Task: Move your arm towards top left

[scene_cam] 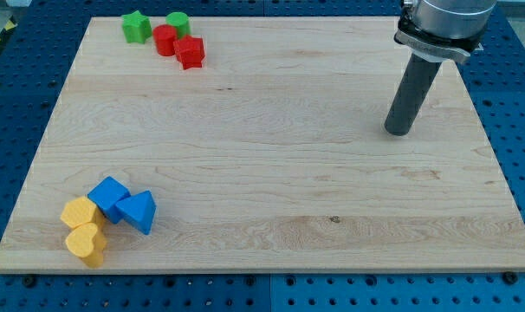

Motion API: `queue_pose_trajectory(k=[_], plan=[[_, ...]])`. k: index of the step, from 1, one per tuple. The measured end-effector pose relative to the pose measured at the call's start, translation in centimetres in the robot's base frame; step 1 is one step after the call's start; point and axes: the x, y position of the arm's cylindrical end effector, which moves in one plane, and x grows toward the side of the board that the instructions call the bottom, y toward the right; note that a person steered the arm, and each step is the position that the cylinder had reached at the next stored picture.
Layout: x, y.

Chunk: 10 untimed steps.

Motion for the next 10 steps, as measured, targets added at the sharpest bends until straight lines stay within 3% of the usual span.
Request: queue_pose_trajectory(k=[3,6,7,9,10], plan=[[0.0,-1.4],[-0.4,-13.2],[-2.8,-16.3],[-9.3,-15.8],[-9.3,-15.8]])
